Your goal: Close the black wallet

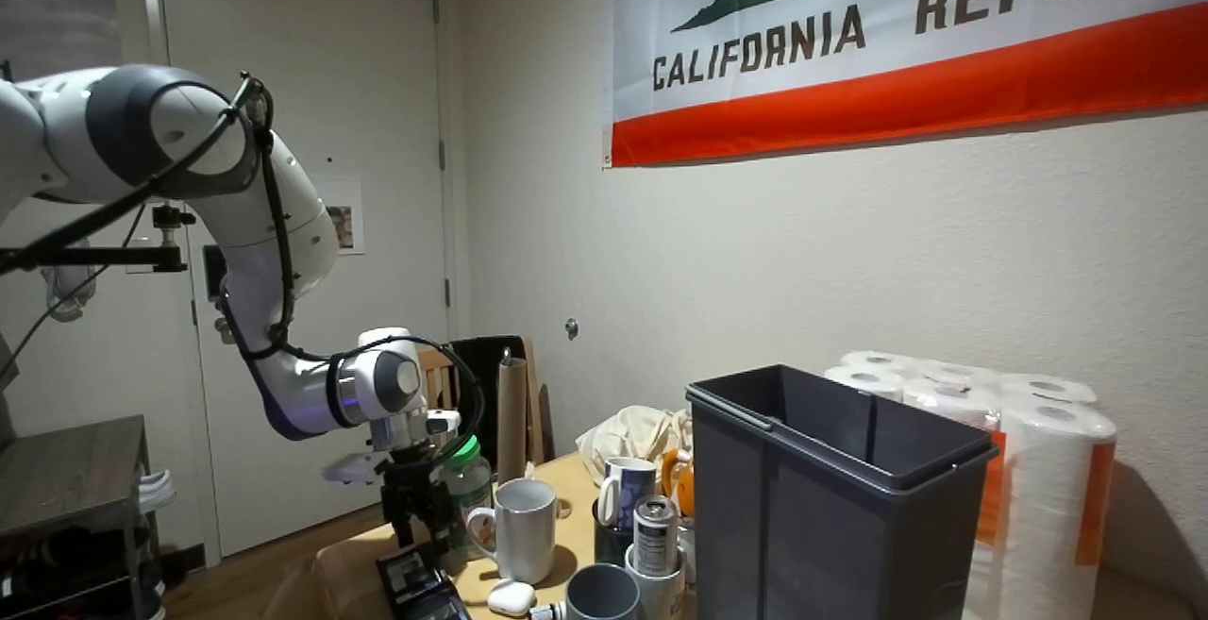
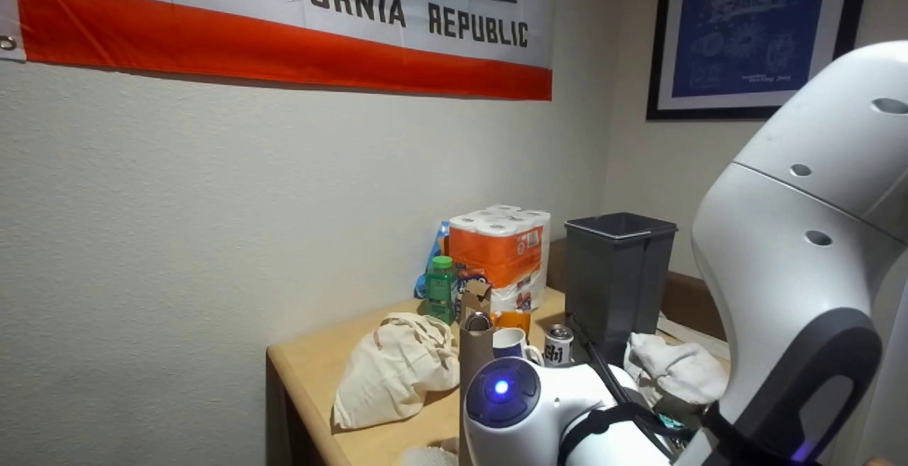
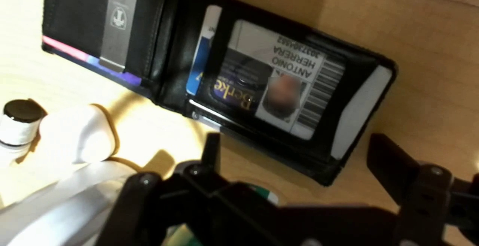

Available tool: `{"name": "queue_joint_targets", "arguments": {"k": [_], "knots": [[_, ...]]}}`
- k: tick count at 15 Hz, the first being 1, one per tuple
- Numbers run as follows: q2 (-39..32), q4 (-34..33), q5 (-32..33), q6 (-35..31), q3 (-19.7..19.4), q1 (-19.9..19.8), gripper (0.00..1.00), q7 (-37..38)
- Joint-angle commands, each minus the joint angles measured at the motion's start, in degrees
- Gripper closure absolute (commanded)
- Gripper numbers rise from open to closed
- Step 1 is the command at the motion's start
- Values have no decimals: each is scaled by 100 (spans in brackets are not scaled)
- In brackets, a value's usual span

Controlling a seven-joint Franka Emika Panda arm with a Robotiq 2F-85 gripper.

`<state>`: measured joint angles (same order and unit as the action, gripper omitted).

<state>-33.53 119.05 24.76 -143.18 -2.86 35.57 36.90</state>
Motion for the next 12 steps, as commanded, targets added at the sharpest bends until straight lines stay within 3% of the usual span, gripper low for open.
{"name": "queue_joint_targets", "arguments": {"k": [1,12], "knots": [[140,88,239,185,-139,93,0,312],[519,207,243,409,-124,0,0,644]]}}
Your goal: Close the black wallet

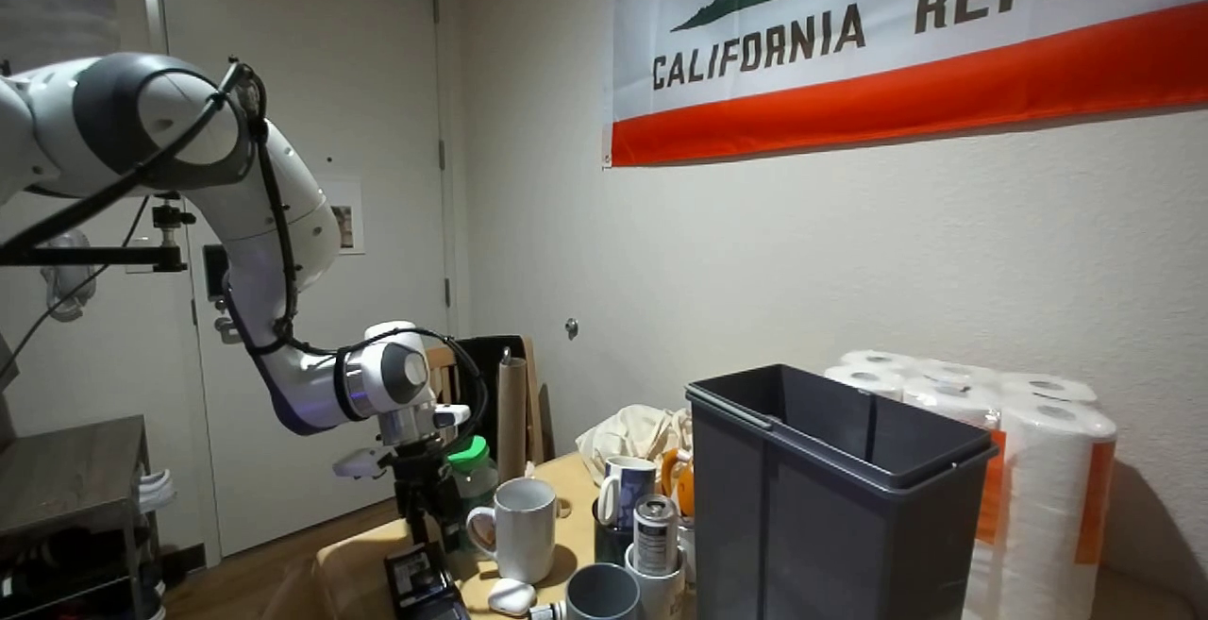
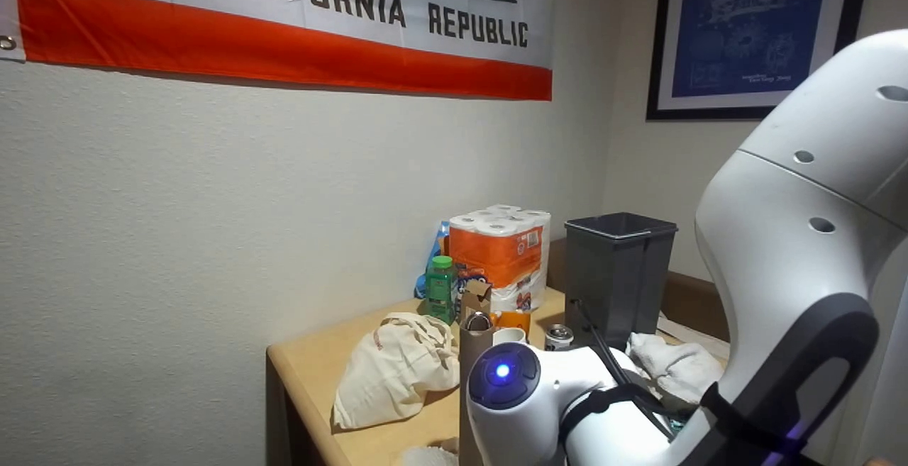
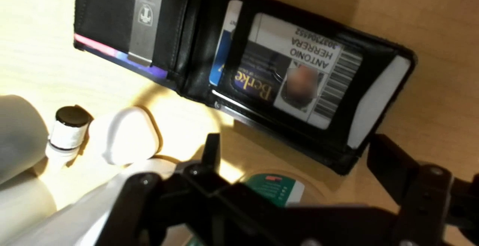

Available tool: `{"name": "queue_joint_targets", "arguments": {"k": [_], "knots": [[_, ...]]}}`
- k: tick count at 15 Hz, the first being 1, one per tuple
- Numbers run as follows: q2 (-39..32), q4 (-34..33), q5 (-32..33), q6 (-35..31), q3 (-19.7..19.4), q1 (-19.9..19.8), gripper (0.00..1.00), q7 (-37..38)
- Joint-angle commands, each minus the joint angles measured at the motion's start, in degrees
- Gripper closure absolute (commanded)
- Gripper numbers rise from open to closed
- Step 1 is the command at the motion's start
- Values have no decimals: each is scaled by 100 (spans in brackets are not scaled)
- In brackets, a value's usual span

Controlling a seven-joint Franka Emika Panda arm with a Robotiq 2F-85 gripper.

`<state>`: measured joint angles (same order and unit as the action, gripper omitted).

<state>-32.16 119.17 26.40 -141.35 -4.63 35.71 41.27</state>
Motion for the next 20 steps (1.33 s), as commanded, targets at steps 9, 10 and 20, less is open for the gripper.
{"name": "queue_joint_targets", "arguments": {"k": [9,10,20], "knots": [[610,189,-161,677,437,-412,0,91],[567,211,-243,648,521,-498,0,40],[176,244,-909,495,927,-882,0,-174]]}}
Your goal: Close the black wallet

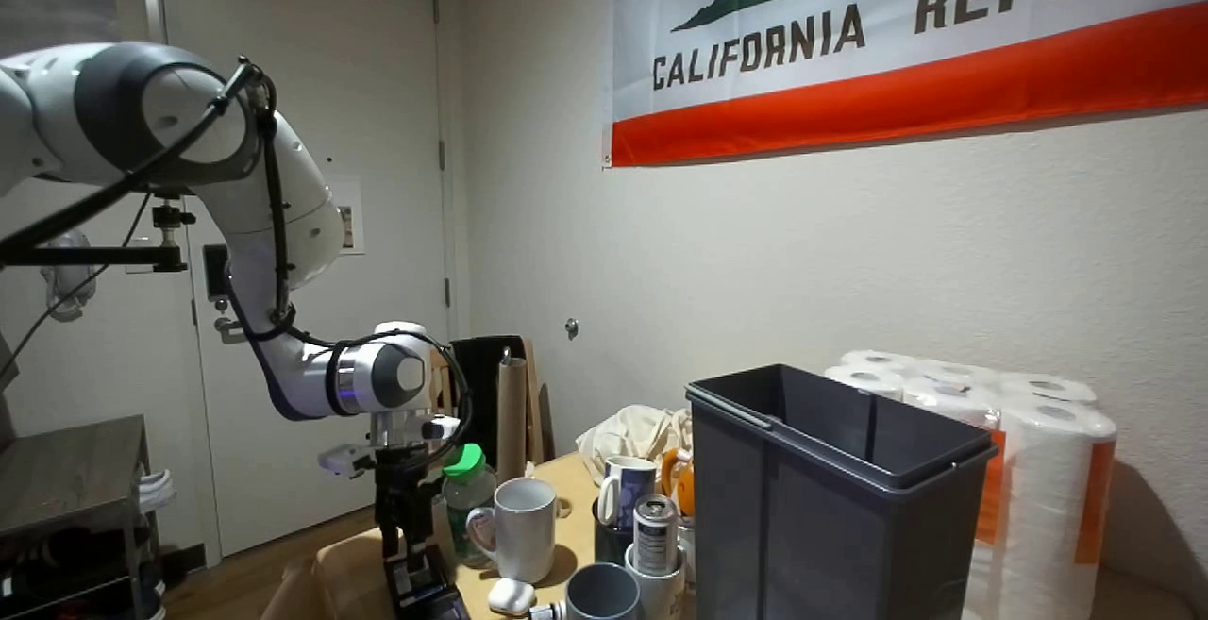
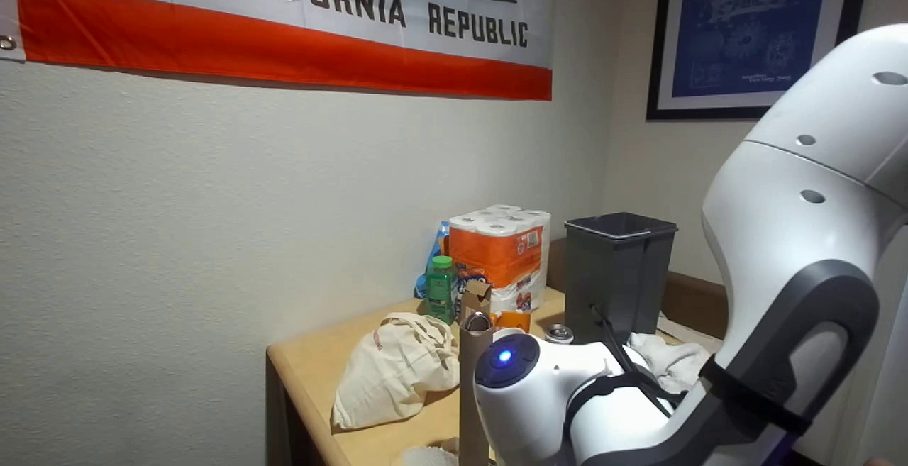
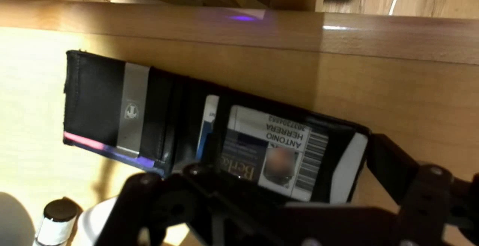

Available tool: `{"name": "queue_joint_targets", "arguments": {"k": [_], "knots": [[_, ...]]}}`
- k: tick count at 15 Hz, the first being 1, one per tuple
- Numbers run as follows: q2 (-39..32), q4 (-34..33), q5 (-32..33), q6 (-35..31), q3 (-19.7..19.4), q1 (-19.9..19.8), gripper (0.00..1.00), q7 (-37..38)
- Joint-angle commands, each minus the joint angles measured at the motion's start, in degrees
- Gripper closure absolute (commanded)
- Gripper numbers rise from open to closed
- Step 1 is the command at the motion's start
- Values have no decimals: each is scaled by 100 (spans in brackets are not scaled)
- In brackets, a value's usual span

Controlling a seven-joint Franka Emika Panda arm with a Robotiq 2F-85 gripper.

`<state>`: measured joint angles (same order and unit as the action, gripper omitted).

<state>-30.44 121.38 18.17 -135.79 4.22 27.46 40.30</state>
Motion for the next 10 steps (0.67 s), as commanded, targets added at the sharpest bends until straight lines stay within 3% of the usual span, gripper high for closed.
{"name": "queue_joint_targets", "arguments": {"k": [1,10], "knots": [[-11,18,-76,-91,32,-50,0,-62],[-74,-58,-62,-203,9,-25,0,-45]]}}
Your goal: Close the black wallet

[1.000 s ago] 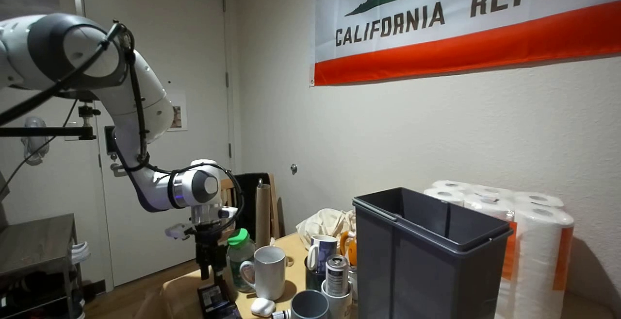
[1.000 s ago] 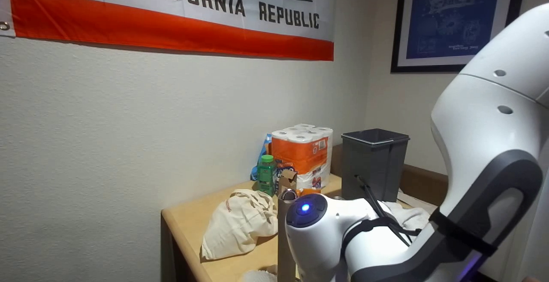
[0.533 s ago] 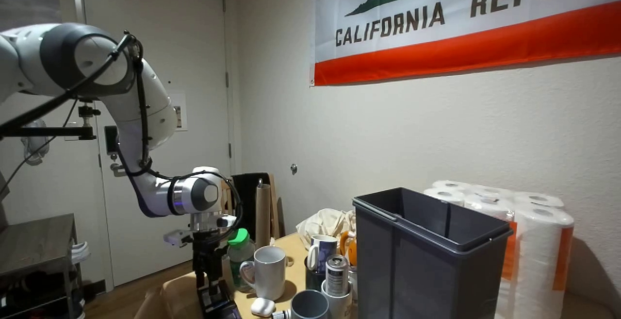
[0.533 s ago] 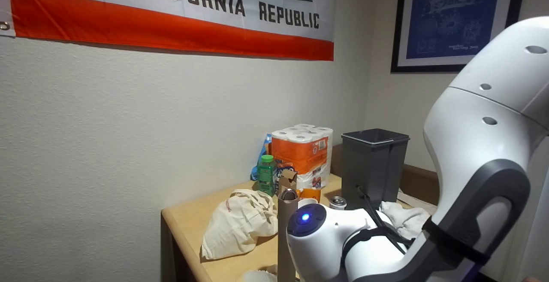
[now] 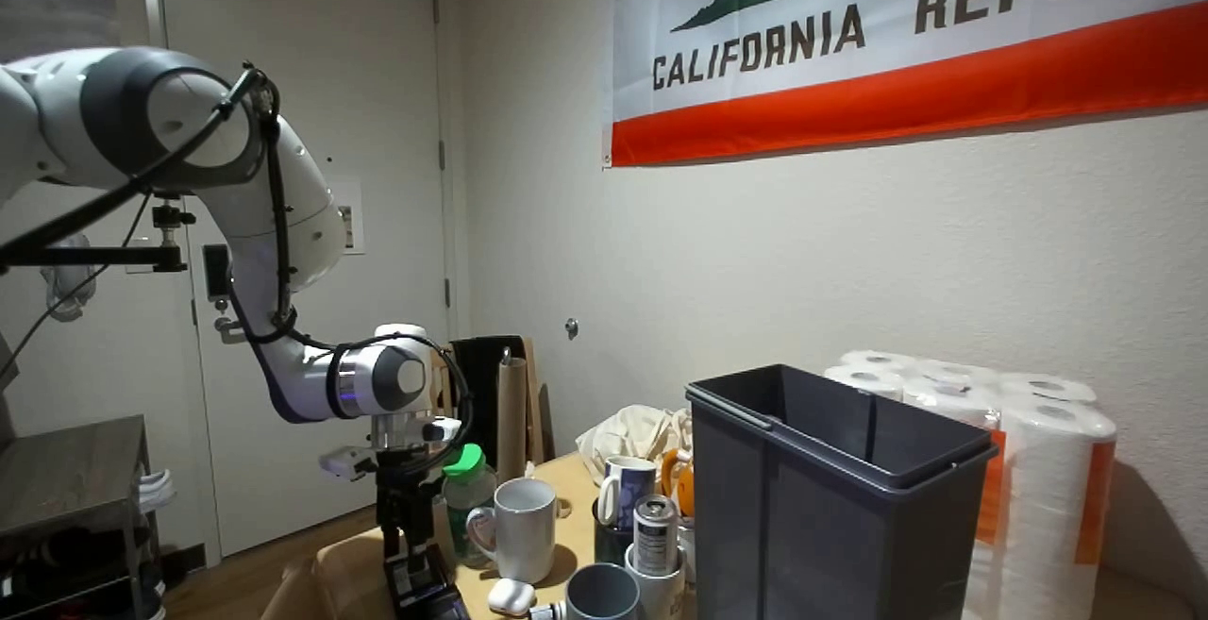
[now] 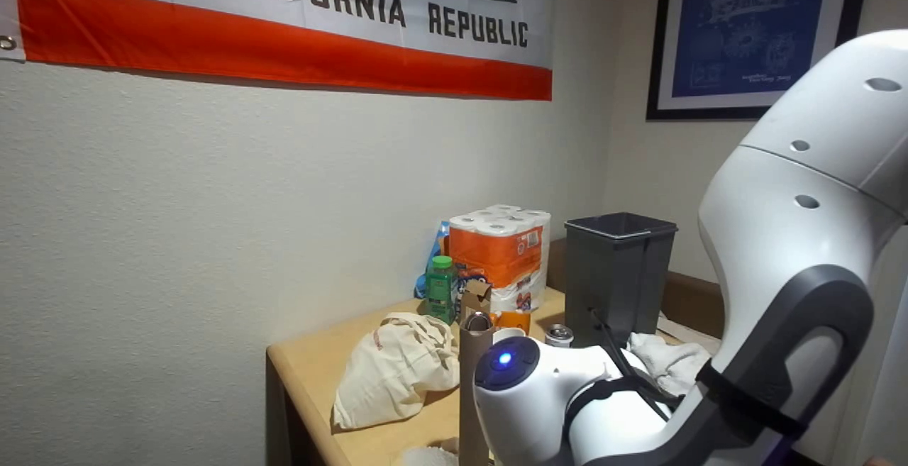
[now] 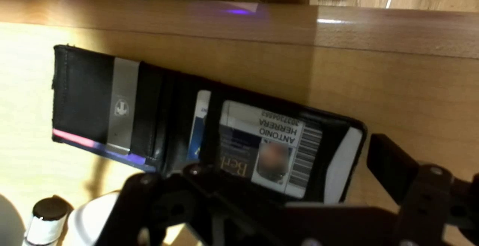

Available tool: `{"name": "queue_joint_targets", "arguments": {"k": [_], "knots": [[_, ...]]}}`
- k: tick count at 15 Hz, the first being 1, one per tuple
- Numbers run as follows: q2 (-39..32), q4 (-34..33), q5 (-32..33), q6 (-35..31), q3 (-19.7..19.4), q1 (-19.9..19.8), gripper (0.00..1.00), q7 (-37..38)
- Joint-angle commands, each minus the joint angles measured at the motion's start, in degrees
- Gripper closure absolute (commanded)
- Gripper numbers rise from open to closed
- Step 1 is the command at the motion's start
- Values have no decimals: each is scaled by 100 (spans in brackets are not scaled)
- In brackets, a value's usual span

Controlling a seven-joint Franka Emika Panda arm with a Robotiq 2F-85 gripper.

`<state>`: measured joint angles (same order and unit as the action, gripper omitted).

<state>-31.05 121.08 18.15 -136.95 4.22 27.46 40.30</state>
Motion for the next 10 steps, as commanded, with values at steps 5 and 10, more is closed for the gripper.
{"name": "queue_joint_targets", "arguments": {"k": [5,10], "knots": [[-83,-15,84,-173,-80,25,0,10],[-162,-52,255,-375,-203,97,0,51]]}}
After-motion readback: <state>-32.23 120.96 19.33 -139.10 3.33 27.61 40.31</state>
